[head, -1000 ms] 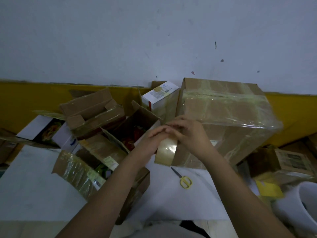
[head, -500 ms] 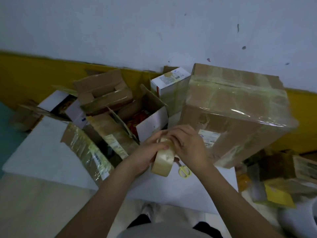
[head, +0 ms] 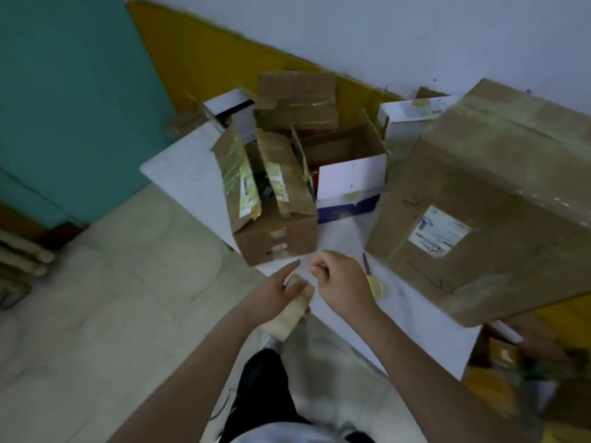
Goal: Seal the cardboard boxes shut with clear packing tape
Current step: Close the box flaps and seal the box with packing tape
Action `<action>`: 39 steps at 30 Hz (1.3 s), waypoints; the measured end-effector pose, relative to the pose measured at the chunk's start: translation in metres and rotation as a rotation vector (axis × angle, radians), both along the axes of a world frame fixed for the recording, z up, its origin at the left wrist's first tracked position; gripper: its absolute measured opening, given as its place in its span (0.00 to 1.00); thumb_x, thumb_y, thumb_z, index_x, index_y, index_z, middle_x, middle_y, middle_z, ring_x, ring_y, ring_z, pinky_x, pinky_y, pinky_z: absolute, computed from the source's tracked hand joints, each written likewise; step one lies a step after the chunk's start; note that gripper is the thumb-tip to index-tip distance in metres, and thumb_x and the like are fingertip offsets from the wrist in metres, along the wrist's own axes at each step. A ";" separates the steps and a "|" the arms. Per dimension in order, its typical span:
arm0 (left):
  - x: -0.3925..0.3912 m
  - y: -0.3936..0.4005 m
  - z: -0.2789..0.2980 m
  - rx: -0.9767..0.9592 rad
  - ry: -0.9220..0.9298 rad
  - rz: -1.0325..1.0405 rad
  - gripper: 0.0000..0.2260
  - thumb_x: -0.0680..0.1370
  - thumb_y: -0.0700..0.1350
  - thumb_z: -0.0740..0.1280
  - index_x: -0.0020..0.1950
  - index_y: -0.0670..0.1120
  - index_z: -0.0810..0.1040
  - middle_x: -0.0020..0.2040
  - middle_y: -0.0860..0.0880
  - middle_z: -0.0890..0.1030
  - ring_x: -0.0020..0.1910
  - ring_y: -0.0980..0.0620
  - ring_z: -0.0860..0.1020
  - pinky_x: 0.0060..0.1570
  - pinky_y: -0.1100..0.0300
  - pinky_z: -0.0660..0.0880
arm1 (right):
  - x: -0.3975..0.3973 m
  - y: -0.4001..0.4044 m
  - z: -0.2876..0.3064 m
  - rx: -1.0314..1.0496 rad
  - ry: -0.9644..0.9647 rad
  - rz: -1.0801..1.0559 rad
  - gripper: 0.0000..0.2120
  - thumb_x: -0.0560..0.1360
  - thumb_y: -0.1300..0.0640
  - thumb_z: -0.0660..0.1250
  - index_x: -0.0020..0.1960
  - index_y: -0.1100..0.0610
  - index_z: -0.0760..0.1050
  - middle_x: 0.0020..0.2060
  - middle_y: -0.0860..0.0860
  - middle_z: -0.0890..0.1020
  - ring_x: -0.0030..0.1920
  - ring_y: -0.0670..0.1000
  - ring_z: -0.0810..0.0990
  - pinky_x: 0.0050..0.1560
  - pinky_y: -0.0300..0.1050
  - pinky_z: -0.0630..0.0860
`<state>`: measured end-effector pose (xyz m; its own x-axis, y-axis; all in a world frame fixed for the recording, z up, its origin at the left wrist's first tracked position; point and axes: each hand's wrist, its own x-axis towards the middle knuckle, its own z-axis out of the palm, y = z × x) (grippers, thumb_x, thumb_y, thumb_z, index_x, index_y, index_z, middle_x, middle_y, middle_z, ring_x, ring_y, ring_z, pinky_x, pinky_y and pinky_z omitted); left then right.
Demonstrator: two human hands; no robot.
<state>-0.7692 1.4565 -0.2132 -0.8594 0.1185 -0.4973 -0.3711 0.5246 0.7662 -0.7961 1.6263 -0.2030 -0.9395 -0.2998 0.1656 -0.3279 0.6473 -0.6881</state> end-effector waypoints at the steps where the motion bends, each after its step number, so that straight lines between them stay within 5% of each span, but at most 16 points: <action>1: 0.007 -0.004 -0.013 -0.060 -0.006 0.012 0.26 0.83 0.53 0.63 0.81 0.53 0.60 0.67 0.45 0.77 0.61 0.48 0.78 0.56 0.63 0.70 | 0.005 -0.004 -0.011 0.007 -0.044 0.016 0.05 0.75 0.63 0.66 0.41 0.56 0.75 0.40 0.51 0.82 0.42 0.53 0.80 0.42 0.50 0.76; 4: 0.022 -0.011 -0.049 -0.076 -0.046 0.067 0.29 0.83 0.54 0.62 0.82 0.51 0.57 0.63 0.44 0.77 0.61 0.48 0.75 0.55 0.60 0.67 | 0.014 -0.019 -0.043 0.007 -0.154 0.013 0.06 0.75 0.66 0.65 0.41 0.57 0.76 0.40 0.51 0.82 0.43 0.51 0.80 0.43 0.46 0.75; 9: 0.013 -0.024 -0.111 -0.122 -0.124 0.090 0.37 0.83 0.58 0.62 0.84 0.47 0.46 0.79 0.41 0.64 0.76 0.44 0.67 0.69 0.56 0.65 | 0.006 -0.037 -0.102 0.012 -0.259 -0.074 0.06 0.75 0.68 0.66 0.41 0.61 0.78 0.37 0.48 0.80 0.39 0.47 0.77 0.37 0.28 0.68; 14: -0.009 -0.019 -0.163 -0.118 -0.202 0.120 0.41 0.82 0.59 0.62 0.83 0.42 0.41 0.79 0.39 0.65 0.75 0.41 0.67 0.68 0.56 0.66 | -0.014 -0.041 -0.159 0.095 -0.312 -0.090 0.06 0.73 0.69 0.66 0.40 0.61 0.78 0.37 0.50 0.81 0.39 0.49 0.78 0.36 0.30 0.68; 20: -0.040 -0.027 -0.221 -0.076 -0.199 0.100 0.37 0.75 0.68 0.65 0.76 0.46 0.64 0.66 0.47 0.79 0.63 0.44 0.77 0.63 0.50 0.74 | -0.042 -0.042 -0.206 0.179 -0.267 -0.048 0.04 0.75 0.67 0.67 0.43 0.61 0.78 0.41 0.53 0.82 0.43 0.52 0.79 0.42 0.46 0.75; 23: -0.044 -0.028 -0.238 0.006 -0.197 0.114 0.27 0.77 0.61 0.69 0.70 0.46 0.71 0.60 0.53 0.79 0.58 0.50 0.78 0.58 0.56 0.73 | -0.043 -0.041 -0.218 0.278 -0.179 -0.008 0.04 0.73 0.68 0.68 0.44 0.61 0.77 0.41 0.54 0.80 0.43 0.54 0.78 0.39 0.42 0.67; 27: -0.045 -0.021 -0.244 0.033 -0.196 0.203 0.28 0.77 0.59 0.71 0.70 0.44 0.73 0.61 0.47 0.82 0.60 0.46 0.80 0.61 0.53 0.75 | -0.034 -0.045 -0.220 0.422 -0.059 0.012 0.11 0.68 0.67 0.75 0.46 0.58 0.76 0.42 0.53 0.79 0.41 0.55 0.80 0.35 0.41 0.70; 30: -0.049 -0.017 -0.235 0.010 -0.219 0.233 0.32 0.76 0.60 0.72 0.74 0.45 0.70 0.63 0.46 0.81 0.62 0.45 0.79 0.58 0.56 0.75 | -0.044 -0.046 -0.208 0.502 -0.175 -0.148 0.27 0.75 0.54 0.72 0.72 0.57 0.68 0.66 0.54 0.72 0.53 0.57 0.79 0.43 0.49 0.76; 33: -0.052 -0.017 -0.235 -0.036 -0.206 0.242 0.40 0.72 0.66 0.73 0.77 0.47 0.66 0.67 0.46 0.79 0.64 0.43 0.78 0.60 0.52 0.76 | -0.063 -0.039 -0.198 0.631 -0.300 -0.247 0.43 0.71 0.39 0.71 0.78 0.55 0.58 0.69 0.53 0.67 0.58 0.57 0.74 0.46 0.52 0.75; 39: -0.049 -0.006 -0.212 -0.204 -0.354 0.339 0.54 0.73 0.69 0.68 0.82 0.40 0.42 0.78 0.39 0.66 0.75 0.39 0.67 0.70 0.47 0.66 | -0.030 -0.034 -0.179 0.643 -0.376 -0.211 0.33 0.78 0.46 0.66 0.77 0.56 0.59 0.68 0.54 0.66 0.61 0.57 0.72 0.53 0.51 0.75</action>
